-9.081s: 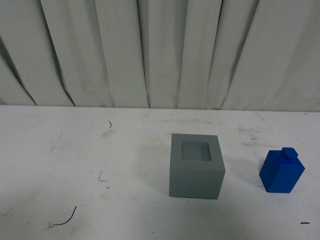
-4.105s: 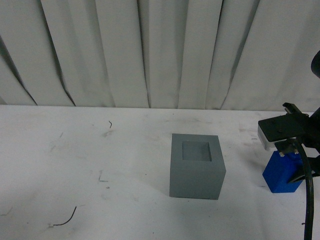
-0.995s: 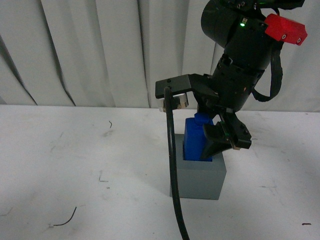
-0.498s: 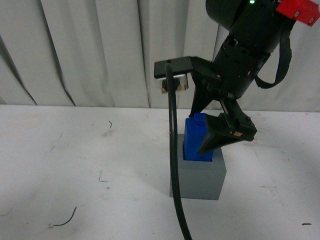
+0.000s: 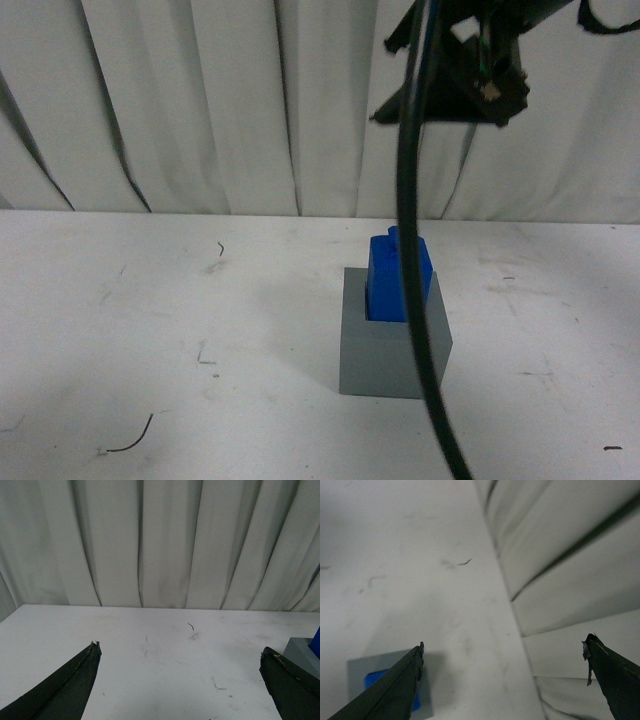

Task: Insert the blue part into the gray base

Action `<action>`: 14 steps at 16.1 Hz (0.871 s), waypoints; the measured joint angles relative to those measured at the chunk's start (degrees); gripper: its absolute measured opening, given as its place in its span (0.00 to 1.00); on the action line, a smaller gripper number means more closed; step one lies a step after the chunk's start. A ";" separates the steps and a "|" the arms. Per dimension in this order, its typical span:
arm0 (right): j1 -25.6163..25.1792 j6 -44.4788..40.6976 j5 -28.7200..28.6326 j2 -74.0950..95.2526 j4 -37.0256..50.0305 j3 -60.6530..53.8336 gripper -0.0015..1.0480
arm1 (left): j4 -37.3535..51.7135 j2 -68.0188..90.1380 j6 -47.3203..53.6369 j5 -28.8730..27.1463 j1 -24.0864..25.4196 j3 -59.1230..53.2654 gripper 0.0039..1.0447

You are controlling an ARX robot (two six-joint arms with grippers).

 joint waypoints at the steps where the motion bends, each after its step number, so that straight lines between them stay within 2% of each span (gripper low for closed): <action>1: -1.18 4.13 -0.09 -3.54 8.72 -4.44 0.94 | 0.02 0.00 0.02 0.00 0.00 0.00 0.94; 3: -4.22 16.31 3.15 -11.26 29.38 -16.50 0.94 | 0.00 0.00 0.00 0.00 0.00 0.00 0.94; 5: -7.80 29.11 10.67 -17.40 47.17 -28.79 0.94 | 0.00 0.00 0.02 0.00 0.00 0.00 0.94; 7: -12.04 39.71 15.65 -24.48 61.61 -41.79 0.94 | 0.00 0.00 0.00 0.00 0.00 0.00 0.94; 10: -15.74 45.94 17.09 -31.21 67.41 -50.95 0.94 | 0.02 0.00 0.00 0.00 0.00 0.00 0.94; 11: -18.23 48.00 15.80 -33.03 69.07 -53.31 0.94 | 0.00 0.00 0.02 0.00 0.00 0.00 0.94; 12: -23.19 50.66 13.60 -35.85 70.93 -56.08 0.93 | 0.00 0.00 0.00 -0.02 0.00 0.00 0.94; 13: -28.48 54.88 17.14 -41.44 64.41 -58.62 0.82 | 0.02 0.00 0.00 0.00 0.00 0.00 0.94; 14: -31.95 57.24 17.03 -46.31 62.05 -62.49 0.74 | 0.00 0.00 0.00 0.00 0.00 0.00 0.94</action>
